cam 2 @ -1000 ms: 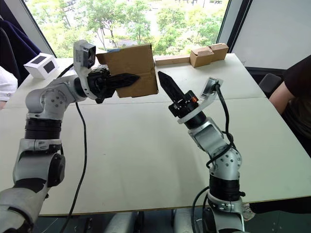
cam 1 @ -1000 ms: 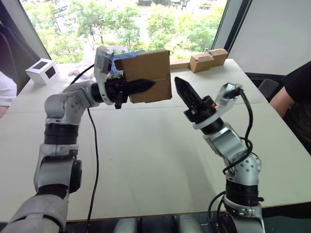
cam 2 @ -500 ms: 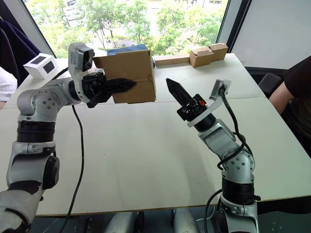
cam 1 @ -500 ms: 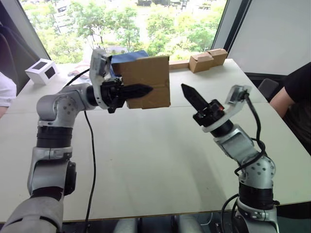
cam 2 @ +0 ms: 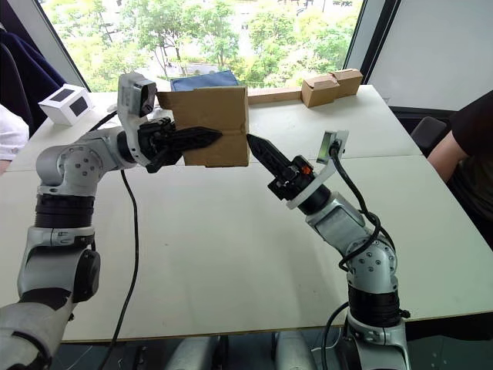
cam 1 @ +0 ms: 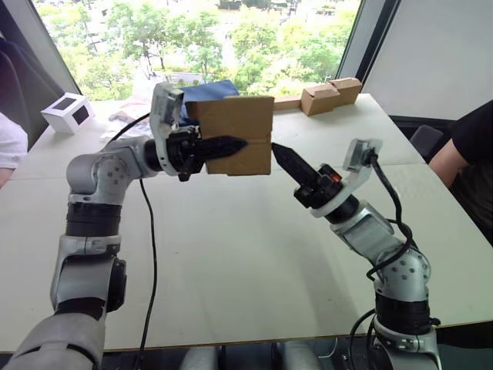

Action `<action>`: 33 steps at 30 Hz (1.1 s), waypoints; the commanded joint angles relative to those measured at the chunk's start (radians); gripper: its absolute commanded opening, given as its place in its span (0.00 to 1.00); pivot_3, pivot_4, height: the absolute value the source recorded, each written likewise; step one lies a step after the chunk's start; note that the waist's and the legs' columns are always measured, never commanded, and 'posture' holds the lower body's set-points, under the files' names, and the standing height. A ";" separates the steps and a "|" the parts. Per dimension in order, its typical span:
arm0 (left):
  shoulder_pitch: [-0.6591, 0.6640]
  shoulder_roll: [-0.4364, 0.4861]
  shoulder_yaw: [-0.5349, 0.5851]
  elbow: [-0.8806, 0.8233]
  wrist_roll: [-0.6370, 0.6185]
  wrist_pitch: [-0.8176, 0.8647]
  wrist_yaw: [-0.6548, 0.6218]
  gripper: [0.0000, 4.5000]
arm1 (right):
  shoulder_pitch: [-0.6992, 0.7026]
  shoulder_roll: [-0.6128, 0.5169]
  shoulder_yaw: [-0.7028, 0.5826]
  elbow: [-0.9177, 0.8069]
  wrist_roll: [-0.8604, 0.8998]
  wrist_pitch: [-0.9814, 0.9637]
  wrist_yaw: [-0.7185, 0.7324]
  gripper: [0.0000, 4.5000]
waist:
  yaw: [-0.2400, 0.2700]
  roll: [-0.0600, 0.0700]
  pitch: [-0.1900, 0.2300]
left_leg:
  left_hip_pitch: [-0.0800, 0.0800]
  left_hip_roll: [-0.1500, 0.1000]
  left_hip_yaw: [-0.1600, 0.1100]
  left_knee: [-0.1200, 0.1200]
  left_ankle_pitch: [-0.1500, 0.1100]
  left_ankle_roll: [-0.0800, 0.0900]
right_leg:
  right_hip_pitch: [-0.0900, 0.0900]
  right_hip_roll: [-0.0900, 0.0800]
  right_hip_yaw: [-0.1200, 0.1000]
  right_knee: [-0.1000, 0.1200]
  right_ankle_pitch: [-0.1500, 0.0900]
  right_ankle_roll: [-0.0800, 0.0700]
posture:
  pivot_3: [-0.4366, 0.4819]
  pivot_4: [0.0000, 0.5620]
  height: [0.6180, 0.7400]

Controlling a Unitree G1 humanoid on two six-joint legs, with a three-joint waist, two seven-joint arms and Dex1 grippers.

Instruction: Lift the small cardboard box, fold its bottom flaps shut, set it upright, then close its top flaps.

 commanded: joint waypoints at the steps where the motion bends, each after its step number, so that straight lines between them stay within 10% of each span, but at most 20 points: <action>1: -0.021 0.059 -0.055 -0.072 0.081 -0.070 -0.018 0.00 | 0.049 -0.126 -0.062 -0.065 -0.020 0.037 0.049 0.01 | 0.001 0.000 0.000 | 0.000 0.000 0.000 0.000 0.000 0.000 | 0.000 0.000 0.000 0.000 0.000 0.000 | 0.48 0.27 0.98; 7: -0.192 0.200 -0.400 -0.021 0.420 -0.164 -0.121 0.00 | 0.173 -0.573 -0.070 -0.188 -0.203 0.150 0.261 0.01 | 0.007 -0.001 0.001 | -0.001 -0.001 0.000 0.002 0.000 0.001 | 0.001 0.000 0.000 -0.003 0.000 0.000 | 0.48 0.27 0.98; 13: -0.304 0.233 -0.668 -0.086 0.629 -0.103 -0.200 0.00 | 0.171 -0.773 0.090 -0.322 -0.440 0.153 0.340 0.01 | 0.000 -0.001 0.001 | 0.000 0.000 0.000 0.002 -0.002 0.004 | 0.002 0.002 0.000 -0.003 -0.003 0.003 | 0.48 0.27 0.98; 33: -0.256 0.178 -0.870 -0.297 0.717 0.122 -0.213 0.00 | 0.138 -0.671 0.195 -0.414 -0.558 0.207 0.299 0.01 | 0.004 -0.002 0.002 | -0.008 -0.001 -0.005 0.012 -0.004 0.007 | 0.000 0.002 0.000 0.000 -0.004 0.003 | 0.48 0.27 0.98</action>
